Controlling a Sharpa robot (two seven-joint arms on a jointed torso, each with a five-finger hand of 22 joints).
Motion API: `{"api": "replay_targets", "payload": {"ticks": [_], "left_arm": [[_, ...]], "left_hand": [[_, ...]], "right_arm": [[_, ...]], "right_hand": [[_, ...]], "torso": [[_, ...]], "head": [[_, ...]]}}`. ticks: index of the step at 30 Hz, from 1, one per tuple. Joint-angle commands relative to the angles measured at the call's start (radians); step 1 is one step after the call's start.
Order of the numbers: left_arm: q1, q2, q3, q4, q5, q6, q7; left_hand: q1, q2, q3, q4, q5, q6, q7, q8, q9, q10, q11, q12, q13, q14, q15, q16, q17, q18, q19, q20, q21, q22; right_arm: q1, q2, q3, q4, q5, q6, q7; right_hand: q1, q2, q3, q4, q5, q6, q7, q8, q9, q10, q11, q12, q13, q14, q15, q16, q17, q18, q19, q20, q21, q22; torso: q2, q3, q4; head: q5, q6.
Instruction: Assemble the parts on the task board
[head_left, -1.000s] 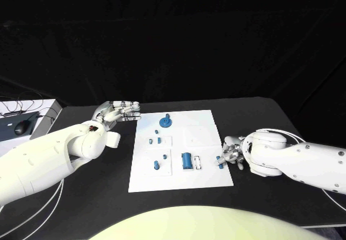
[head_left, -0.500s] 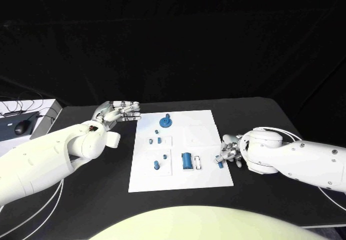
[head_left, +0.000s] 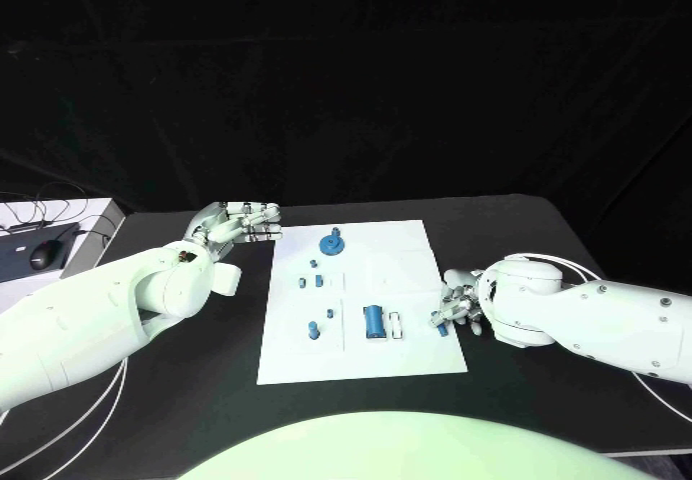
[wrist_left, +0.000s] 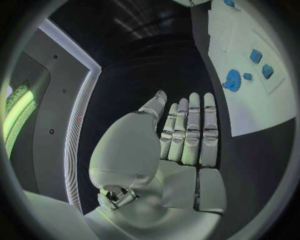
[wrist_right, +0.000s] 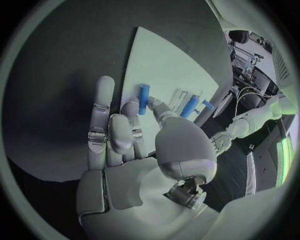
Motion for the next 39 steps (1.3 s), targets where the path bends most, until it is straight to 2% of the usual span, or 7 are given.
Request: {"api": "replay_targets", "payload": {"ticks": [1, 4, 9, 12, 13, 21, 39], "left_arm": [[-0.001, 0.000, 0.000, 0.003, 0.003, 0.018, 0.007], [-0.001, 0.000, 0.000, 0.003, 0.003, 0.018, 0.007], [-0.001, 0.000, 0.000, 0.003, 0.003, 0.018, 0.007], [-0.001, -0.001, 0.000, 0.003, 0.003, 0.017, 0.007], [-0.001, -0.001, 0.000, 0.003, 0.003, 0.017, 0.007], [-0.001, -0.002, 0.000, 0.003, 0.003, 0.017, 0.007], [-0.001, -0.002, 0.000, 0.003, 0.003, 0.019, 0.007]], "left_hand": [[-0.005, 0.009, 0.000, 0.009, 0.000, 0.000, 0.002, 0.002, 0.000, -0.005, -0.003, -0.002, 0.000, -0.001, 0.000, -0.001, 0.001, -0.008, 0.009, 0.000, 0.004, -0.001], [-0.007, 0.010, -0.001, 0.011, -0.001, 0.000, 0.002, 0.002, 0.000, -0.005, -0.003, -0.002, 0.000, -0.001, 0.000, -0.001, 0.002, -0.008, 0.008, 0.000, 0.004, -0.002], [-0.007, 0.010, -0.001, 0.011, -0.001, 0.000, 0.002, 0.002, 0.000, -0.005, -0.003, -0.002, 0.000, -0.001, 0.000, -0.001, 0.002, -0.008, 0.008, 0.000, 0.004, -0.002], [-0.007, 0.010, -0.001, 0.011, -0.001, 0.000, 0.002, 0.002, 0.000, -0.005, -0.003, -0.002, 0.000, -0.001, 0.000, -0.001, 0.002, -0.008, 0.008, 0.000, 0.004, -0.002], [-0.005, 0.010, 0.000, 0.011, 0.000, 0.000, 0.002, 0.002, 0.000, -0.005, -0.003, -0.002, 0.000, -0.001, 0.000, -0.001, 0.002, -0.008, 0.008, 0.000, 0.004, -0.002], [-0.004, 0.011, 0.000, 0.011, 0.000, 0.000, 0.002, 0.002, 0.000, -0.005, -0.003, -0.002, 0.000, -0.001, 0.000, -0.001, 0.002, -0.008, 0.009, 0.000, 0.004, -0.002], [-0.003, 0.010, 0.001, 0.010, 0.000, 0.000, 0.002, 0.002, 0.000, -0.005, -0.003, -0.002, 0.000, -0.001, 0.000, -0.001, 0.002, -0.008, 0.009, 0.000, 0.004, -0.002]], "right_arm": [[-0.018, 0.000, -0.013, -0.014, 0.014, 0.034, -0.024], [-0.018, 0.000, -0.013, -0.016, 0.027, 0.031, -0.019], [-0.019, -0.003, -0.013, -0.014, 0.080, 0.016, -0.003], [-0.019, -0.007, -0.013, -0.011, 0.115, 0.005, 0.004], [-0.019, -0.009, -0.013, -0.009, 0.128, 0.001, 0.005], [-0.009, -0.025, -0.012, 0.011, 0.189, -0.035, 0.007], [0.035, -0.036, -0.006, 0.067, 0.274, -0.071, -0.002]], "right_hand": [[-0.009, -0.006, 0.104, -0.088, 0.006, -0.018, 0.007, -0.061, -0.313, -0.012, 0.002, -0.009, -0.010, 0.000, 0.008, -0.004, 0.004, 0.014, 0.020, 0.010, -0.006, 0.003], [-0.002, 0.000, 0.125, -0.098, 0.010, -0.021, 0.010, -0.062, -0.314, -0.015, 0.002, -0.009, -0.012, 0.000, 0.008, -0.002, 0.007, 0.015, 0.019, 0.011, -0.006, 0.004], [0.011, 0.021, 0.198, -0.136, 0.014, -0.023, 0.012, -0.058, -0.307, -0.018, 0.001, -0.011, -0.018, 0.000, 0.007, -0.003, 0.009, 0.018, 0.017, 0.010, -0.003, 0.011], [0.013, 0.027, 0.223, -0.154, 0.024, -0.023, 0.013, -0.053, -0.296, -0.017, 0.001, -0.009, -0.019, 0.000, 0.007, -0.003, 0.010, 0.019, 0.016, 0.009, 0.000, 0.018], [0.002, 0.029, 0.233, -0.166, 0.023, -0.027, 0.012, -0.049, -0.282, -0.016, 0.001, -0.008, -0.022, 0.001, 0.008, -0.003, 0.011, 0.020, 0.013, 0.010, 0.003, 0.025], [0.002, 0.021, 0.214, -0.173, 0.025, -0.025, 0.007, -0.042, -0.262, -0.015, -0.001, -0.001, -0.022, 0.001, 0.007, -0.007, 0.011, 0.020, 0.009, 0.010, 0.006, 0.037], [0.005, 0.012, 0.175, -0.156, 0.024, -0.019, 0.004, -0.046, -0.264, -0.015, -0.002, 0.004, -0.023, 0.002, 0.006, -0.008, 0.012, 0.017, 0.013, 0.009, -0.002, 0.038]], "torso": [[0.000, 0.0001, 0.0003], [0.000, 0.0000, 0.0003], [0.000, -0.0002, 0.0007], [0.001, -0.0002, 0.0003], [0.001, -0.0002, 0.0005], [0.000, 0.0000, 0.0003], [0.000, -0.0005, 0.0007]], "head": [[0.000, 0.000], [-0.001, 0.000], [0.000, 0.000], [0.001, 0.000], [0.001, 0.000], [0.002, 0.000], [0.003, 0.000]]}}
